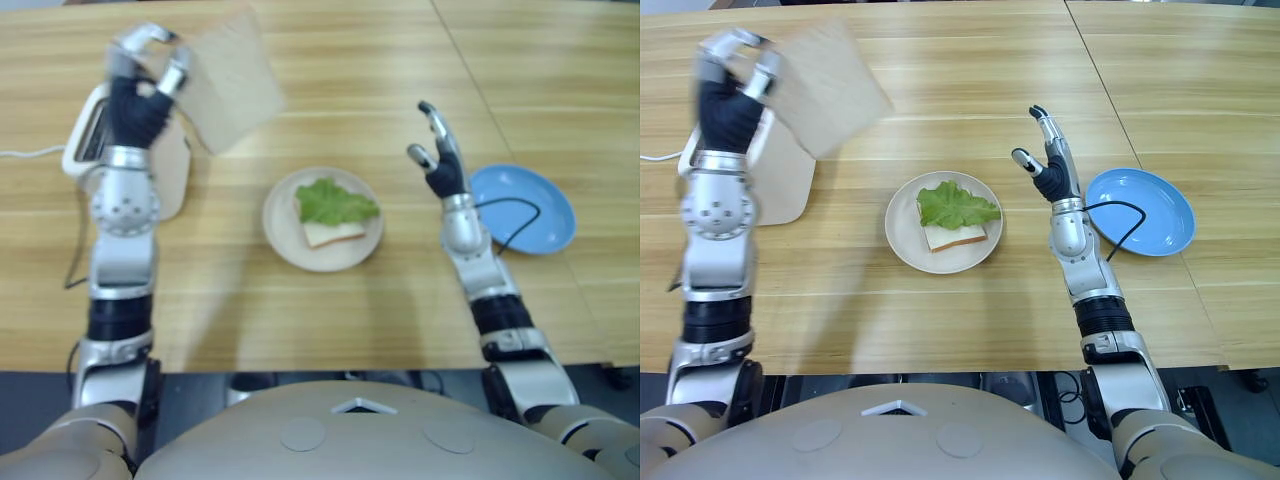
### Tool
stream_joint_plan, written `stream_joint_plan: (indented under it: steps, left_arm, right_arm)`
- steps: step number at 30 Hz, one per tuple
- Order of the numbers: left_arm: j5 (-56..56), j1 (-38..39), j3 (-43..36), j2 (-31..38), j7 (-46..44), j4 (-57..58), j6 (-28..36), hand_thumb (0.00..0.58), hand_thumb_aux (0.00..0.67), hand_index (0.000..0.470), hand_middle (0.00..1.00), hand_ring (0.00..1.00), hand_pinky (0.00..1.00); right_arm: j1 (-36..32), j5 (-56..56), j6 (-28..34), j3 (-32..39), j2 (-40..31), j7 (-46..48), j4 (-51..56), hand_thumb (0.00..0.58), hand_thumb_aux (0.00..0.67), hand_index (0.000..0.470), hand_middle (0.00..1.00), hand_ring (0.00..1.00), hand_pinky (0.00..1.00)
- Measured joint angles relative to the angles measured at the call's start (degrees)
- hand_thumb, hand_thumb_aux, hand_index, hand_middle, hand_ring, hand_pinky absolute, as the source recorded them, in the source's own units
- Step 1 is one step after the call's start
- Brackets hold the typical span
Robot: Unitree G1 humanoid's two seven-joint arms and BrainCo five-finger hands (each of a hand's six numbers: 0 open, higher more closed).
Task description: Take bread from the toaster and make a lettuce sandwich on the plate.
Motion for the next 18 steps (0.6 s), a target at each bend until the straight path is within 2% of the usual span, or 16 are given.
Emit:
stream_joint_plan:
  steps: [3,5,12,18]
  left_arm:
    - [-1.9,-0.1,-4.1,-4.2,-5.8,13.2,-0.7,0.58,0.67,0.46,1.0,1.0,1.0]
    - [-2.5,-0.1,-4.8,-5.4,-8.5,18.1,-2.2,0.58,0.67,0.46,1.0,1.0,1.0]
    - [-4.7,-1.3,-4.8,-7.1,-16.1,27.5,-7.0,0.58,0.67,0.46,1.0,1.0,1.0]
    - [-5.1,-1.6,-4.4,-8.6,-17.6,33.3,-9.2,0.58,0.67,0.46,1.0,1.0,1.0]
  right_arm:
    - [-0.2,0.1,-0.4,-0.1,0.0,-0.1,0.7,0.0,0.0,0.0,0.0,0.0,0.0]
    - [-0.2,0.1,-0.6,-0.2,-0.1,-0.1,1.1,0.0,0.0,0.0,0.0,0.0,0.0]
    - [-0.1,0.1,-0.8,-0.3,-0.2,-0.2,2.0,0.0,0.0,0.0,0.0,0.0,0.0]
    - [-0.1,0.0,-0.8,-0.3,0.0,-0.4,2.1,0.0,0.0,0.0,0.0,0.0,0.0]
